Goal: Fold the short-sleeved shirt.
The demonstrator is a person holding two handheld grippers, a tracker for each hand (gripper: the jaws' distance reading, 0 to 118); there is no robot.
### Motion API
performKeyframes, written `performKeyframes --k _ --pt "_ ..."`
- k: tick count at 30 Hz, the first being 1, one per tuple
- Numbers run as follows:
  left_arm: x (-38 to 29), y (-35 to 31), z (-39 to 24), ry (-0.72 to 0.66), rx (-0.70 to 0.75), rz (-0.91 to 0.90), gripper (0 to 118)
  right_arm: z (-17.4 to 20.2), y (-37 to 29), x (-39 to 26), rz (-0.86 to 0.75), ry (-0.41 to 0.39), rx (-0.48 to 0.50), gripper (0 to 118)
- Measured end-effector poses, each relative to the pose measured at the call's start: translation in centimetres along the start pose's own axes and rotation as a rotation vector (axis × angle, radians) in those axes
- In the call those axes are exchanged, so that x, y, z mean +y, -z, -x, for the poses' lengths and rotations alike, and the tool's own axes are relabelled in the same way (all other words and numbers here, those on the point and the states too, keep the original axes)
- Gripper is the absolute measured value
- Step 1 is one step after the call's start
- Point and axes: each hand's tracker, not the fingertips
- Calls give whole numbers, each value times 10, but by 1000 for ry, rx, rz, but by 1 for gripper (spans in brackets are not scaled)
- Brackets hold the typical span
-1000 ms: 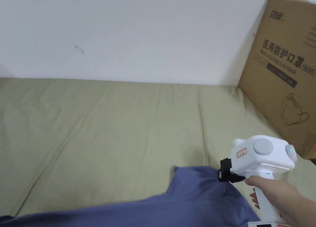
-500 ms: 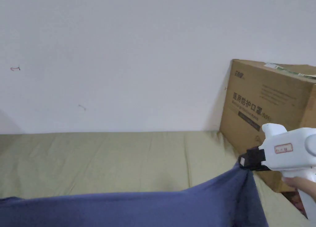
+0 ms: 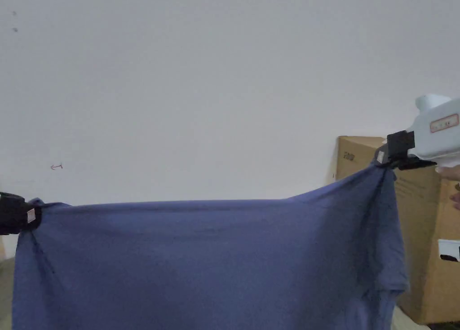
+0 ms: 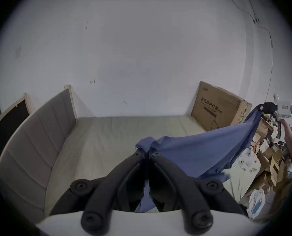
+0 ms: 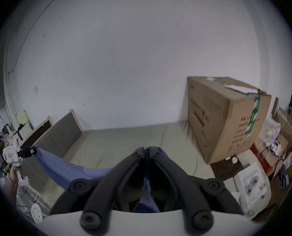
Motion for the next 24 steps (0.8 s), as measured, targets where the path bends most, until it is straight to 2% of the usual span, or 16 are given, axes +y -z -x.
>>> performKeyframes --k 5,6,13,18,24 --pt "39 15 -5 11 31 -109 2 11 28 49 -48 -3 -48 4" --pt "47 20 -5 14 36 -136 2 23 21 50 -71 -4 -57 4" --pt "88 78 12 -43 64 -223 2 45 69 109 -164 -55 -82 4" --pt "110 115 21 -70 86 -350 2 55 109 128 -244 -75 -140 4" --pt "125 166 31 -69 116 -385 2 71 140 129 -327 -117 -183 4"
